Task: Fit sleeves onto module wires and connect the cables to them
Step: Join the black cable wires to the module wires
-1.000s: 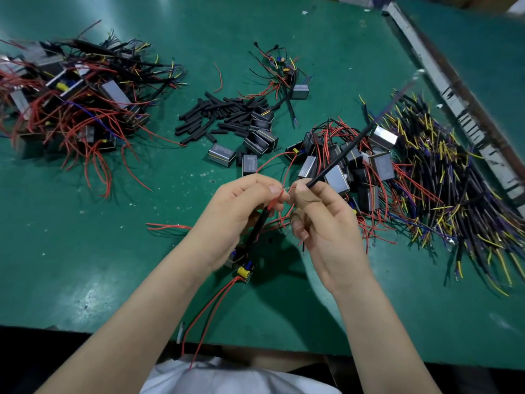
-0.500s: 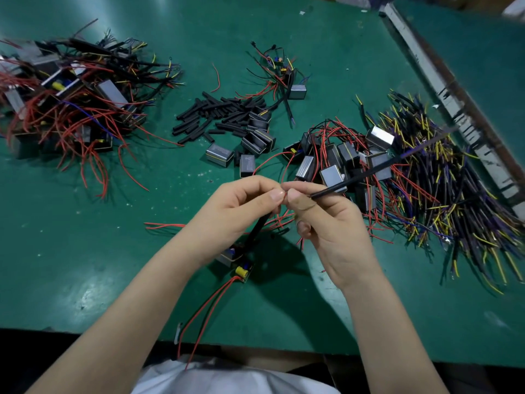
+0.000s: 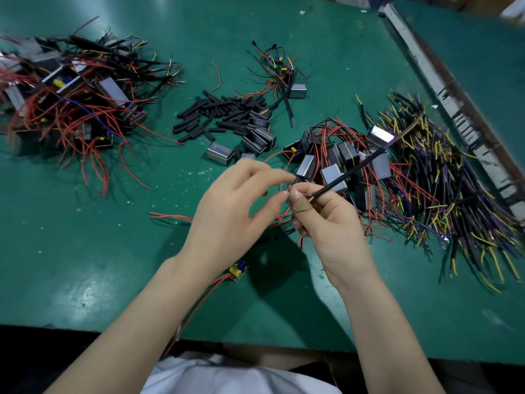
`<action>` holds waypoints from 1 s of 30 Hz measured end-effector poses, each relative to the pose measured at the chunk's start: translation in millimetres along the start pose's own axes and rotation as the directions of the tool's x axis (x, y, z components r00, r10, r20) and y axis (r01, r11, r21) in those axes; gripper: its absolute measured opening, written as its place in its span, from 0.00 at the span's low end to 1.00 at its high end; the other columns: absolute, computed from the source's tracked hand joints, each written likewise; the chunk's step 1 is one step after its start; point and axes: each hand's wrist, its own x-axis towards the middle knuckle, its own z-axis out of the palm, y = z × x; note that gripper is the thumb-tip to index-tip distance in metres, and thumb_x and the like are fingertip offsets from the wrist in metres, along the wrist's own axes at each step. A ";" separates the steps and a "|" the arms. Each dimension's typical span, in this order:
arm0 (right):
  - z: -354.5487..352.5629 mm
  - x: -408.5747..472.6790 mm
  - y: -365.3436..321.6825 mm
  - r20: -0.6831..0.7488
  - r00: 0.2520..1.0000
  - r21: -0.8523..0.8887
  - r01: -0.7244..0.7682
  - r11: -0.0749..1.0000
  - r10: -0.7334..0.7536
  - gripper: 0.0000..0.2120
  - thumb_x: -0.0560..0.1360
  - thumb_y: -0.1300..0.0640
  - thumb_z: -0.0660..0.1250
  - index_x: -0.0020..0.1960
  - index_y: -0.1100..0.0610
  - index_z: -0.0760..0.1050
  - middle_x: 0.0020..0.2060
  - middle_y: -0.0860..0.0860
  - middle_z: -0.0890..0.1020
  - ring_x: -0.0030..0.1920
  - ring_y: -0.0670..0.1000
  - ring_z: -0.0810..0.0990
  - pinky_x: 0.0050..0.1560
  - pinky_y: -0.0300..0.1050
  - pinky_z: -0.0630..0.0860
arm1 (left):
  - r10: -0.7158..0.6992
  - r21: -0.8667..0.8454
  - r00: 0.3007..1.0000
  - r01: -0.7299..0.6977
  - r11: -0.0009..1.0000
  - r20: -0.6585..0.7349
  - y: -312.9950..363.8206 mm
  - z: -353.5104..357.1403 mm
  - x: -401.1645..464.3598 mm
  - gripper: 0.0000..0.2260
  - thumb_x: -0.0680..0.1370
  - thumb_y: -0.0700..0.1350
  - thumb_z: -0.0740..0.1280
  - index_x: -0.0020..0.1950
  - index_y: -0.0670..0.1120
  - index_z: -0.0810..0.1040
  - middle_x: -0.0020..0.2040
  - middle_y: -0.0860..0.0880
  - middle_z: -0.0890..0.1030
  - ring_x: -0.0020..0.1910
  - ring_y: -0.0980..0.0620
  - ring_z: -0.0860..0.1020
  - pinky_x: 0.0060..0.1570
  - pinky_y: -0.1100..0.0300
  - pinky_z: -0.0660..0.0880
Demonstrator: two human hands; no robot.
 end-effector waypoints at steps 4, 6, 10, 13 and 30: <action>3.1 0.1 3.4 -0.051 0.997 -0.034 0.056 0.998 -0.058 0.06 0.77 0.62 0.65 0.45 0.53 0.78 0.29 0.42 0.77 0.29 0.40 0.70 0.33 0.31 0.69 | 0.098 0.156 0.995 -0.094 0.983 -0.018 -2.6 3.8 -4.9 0.10 0.78 0.43 0.66 0.56 0.44 0.82 0.46 0.45 0.80 0.42 0.41 0.77 0.41 0.46 0.74; 4.8 -0.8 6.9 -0.087 0.992 -0.088 0.081 0.993 -0.089 0.06 0.77 0.60 0.66 0.43 0.51 0.78 0.30 0.41 0.78 0.31 0.40 0.70 0.34 0.32 0.69 | 0.059 0.156 0.998 -0.054 0.986 -0.029 -0.2 6.9 -8.9 0.10 0.78 0.44 0.66 0.57 0.43 0.81 0.46 0.45 0.81 0.41 0.41 0.77 0.40 0.46 0.74; 7.5 -3.5 14.6 -0.160 0.967 -0.255 0.154 0.955 -0.199 0.07 0.77 0.54 0.68 0.41 0.45 0.78 0.37 0.43 0.80 0.37 0.44 0.75 0.41 0.40 0.72 | -0.070 0.084 0.996 0.074 0.994 -0.051 9.6 12.3 -12.3 0.10 0.78 0.43 0.65 0.55 0.42 0.82 0.44 0.46 0.80 0.42 0.44 0.78 0.46 0.51 0.74; 9.3 -5.6 16.0 -0.187 0.910 -0.446 0.256 0.858 -0.369 0.04 0.76 0.51 0.67 0.44 0.41 0.75 0.41 0.40 0.80 0.44 0.48 0.78 0.47 0.47 0.74 | -0.201 0.010 0.979 0.201 0.980 -0.031 16.2 14.2 -12.9 0.09 0.78 0.44 0.65 0.54 0.44 0.82 0.45 0.49 0.81 0.44 0.51 0.77 0.48 0.61 0.72; -16.2 6.0 -10.4 0.148 0.984 -0.218 0.126 0.968 -0.095 0.05 0.69 0.52 0.70 0.45 0.49 0.81 0.33 0.41 0.82 0.34 0.39 0.76 0.39 0.33 0.73 | -0.467 -0.350 0.871 0.490 0.799 0.154 12.2 8.9 -8.6 0.10 0.76 0.42 0.69 0.38 0.57 0.76 0.31 0.62 0.77 0.32 0.66 0.72 0.36 0.71 0.65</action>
